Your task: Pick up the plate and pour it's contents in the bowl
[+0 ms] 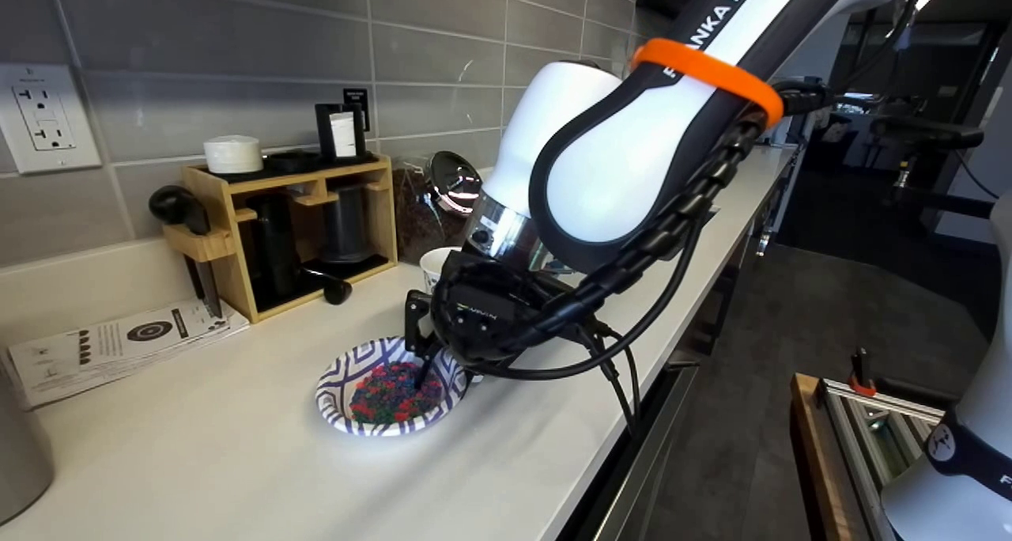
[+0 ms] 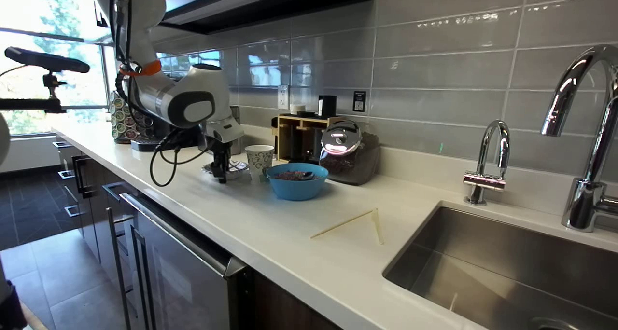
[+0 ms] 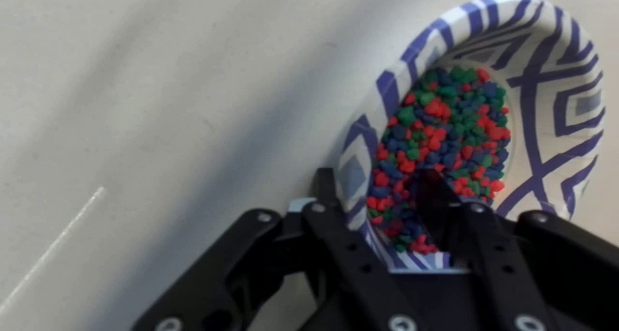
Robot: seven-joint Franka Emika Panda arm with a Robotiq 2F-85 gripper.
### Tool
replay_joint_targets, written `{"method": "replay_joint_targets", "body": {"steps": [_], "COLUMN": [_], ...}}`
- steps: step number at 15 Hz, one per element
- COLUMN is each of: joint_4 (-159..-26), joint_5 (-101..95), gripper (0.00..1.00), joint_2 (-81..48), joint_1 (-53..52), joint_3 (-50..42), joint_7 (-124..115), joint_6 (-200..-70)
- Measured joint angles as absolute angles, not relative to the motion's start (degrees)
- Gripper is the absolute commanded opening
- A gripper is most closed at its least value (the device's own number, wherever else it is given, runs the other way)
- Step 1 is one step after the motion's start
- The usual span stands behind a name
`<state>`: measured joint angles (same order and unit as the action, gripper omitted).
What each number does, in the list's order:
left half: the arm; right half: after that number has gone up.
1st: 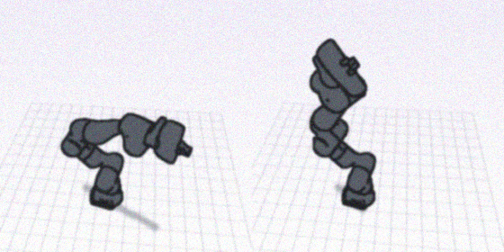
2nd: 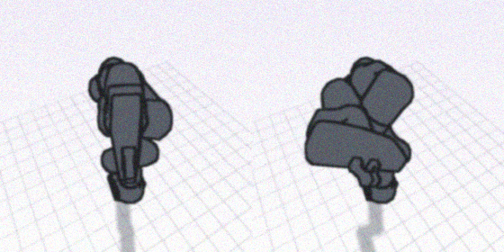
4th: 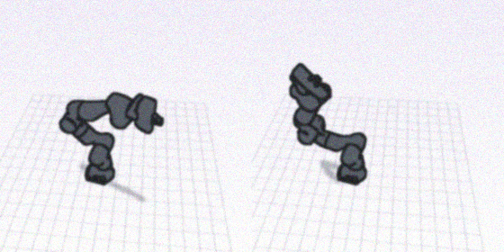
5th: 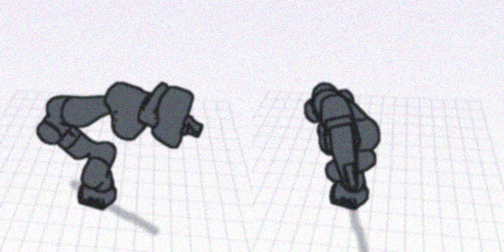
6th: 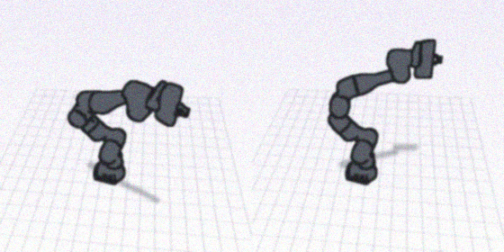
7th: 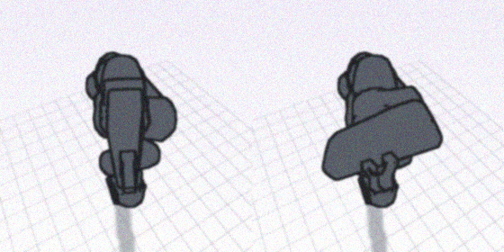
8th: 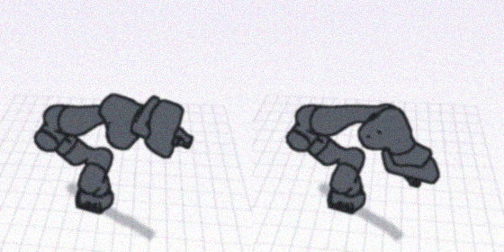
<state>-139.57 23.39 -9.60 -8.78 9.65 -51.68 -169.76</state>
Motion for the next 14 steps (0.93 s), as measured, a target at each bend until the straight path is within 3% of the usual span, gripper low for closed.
{"method": "replay_joint_targets", "body": {"steps": [1, 2, 3, 8, 14], "joint_4": [-139.66, -139.68, -139.69, -139.72, -139.72], "joint_5": [23.40, 23.40, 23.40, 23.40, 23.40], "gripper": [0.36, 0.30, 0.33, 0.26, 0.24], "joint_2": [-9.63, -9.68, -9.79, -10.11, -10.11], "joint_1": [-8.78, -8.83, -8.85, -8.90, -9.18], "joint_3": [9.65, 9.65, 9.65, 9.65, 9.65], "joint_7": [-51.68, -51.66, -51.66, -51.60, -51.56], "joint_6": [-170.11, -170.41, -170.75, -171.95, -172.07]}}
